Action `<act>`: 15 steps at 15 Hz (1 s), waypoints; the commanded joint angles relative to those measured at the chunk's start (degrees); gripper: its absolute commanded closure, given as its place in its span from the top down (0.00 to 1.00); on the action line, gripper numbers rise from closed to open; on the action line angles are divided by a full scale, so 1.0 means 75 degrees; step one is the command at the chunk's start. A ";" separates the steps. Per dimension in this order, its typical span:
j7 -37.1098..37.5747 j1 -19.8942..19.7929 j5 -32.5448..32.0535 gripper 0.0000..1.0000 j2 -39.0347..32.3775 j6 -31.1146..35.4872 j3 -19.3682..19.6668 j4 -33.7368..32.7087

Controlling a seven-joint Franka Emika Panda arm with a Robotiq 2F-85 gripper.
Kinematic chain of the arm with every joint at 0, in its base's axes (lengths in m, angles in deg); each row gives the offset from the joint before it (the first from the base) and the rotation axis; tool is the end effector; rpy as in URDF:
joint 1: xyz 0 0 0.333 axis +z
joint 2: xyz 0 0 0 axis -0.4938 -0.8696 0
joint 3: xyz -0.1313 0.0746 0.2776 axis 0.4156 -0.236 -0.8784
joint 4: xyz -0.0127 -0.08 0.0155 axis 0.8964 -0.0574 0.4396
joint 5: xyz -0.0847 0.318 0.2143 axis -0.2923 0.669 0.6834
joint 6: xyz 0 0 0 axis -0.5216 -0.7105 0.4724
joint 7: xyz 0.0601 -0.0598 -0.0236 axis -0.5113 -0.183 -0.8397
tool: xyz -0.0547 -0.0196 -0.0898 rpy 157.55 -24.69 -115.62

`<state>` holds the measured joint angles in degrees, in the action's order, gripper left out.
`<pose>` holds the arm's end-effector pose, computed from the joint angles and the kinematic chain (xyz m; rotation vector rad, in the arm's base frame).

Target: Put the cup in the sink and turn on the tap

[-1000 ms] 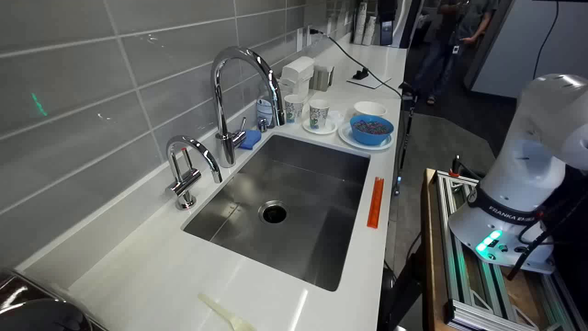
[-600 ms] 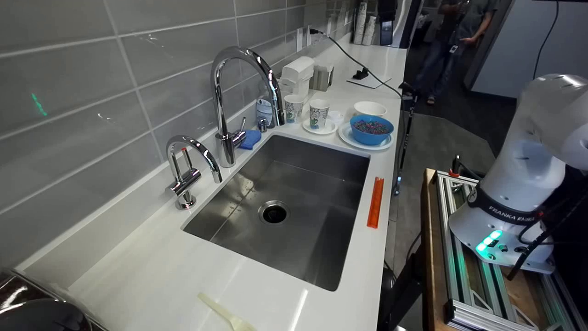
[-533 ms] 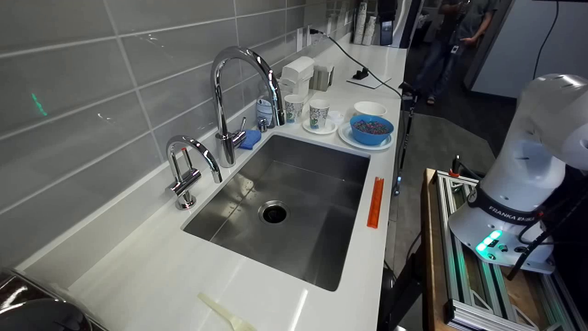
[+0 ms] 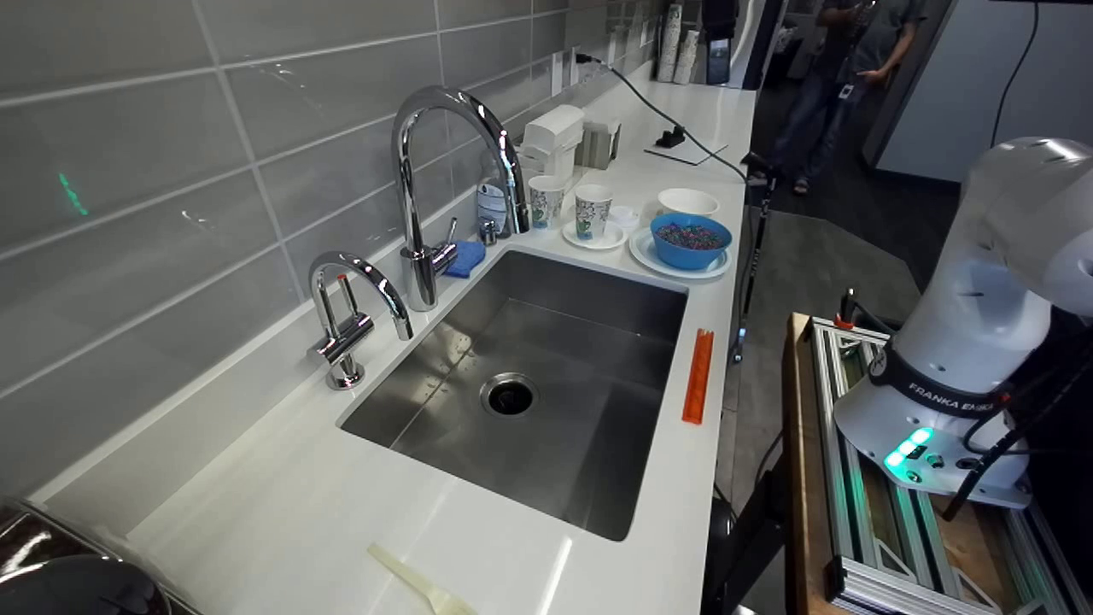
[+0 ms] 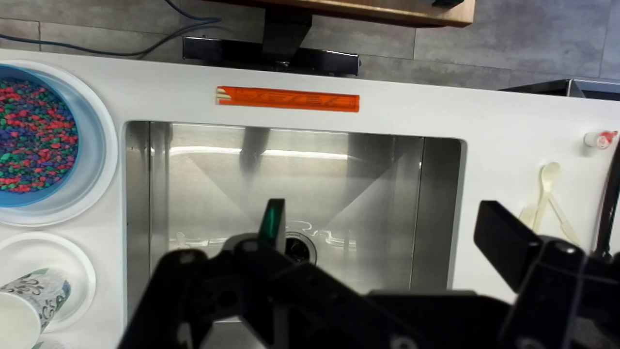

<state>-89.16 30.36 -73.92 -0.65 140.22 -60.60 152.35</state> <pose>0.3768 -0.0365 0.5681 -2.9853 -0.1274 0.3131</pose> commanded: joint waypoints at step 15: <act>0.0129 -0.0407 0.0034 1.00 -0.0247 0.0248 0.0115 -0.0151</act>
<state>-87.97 27.96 -73.85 -2.42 142.18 -59.25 151.32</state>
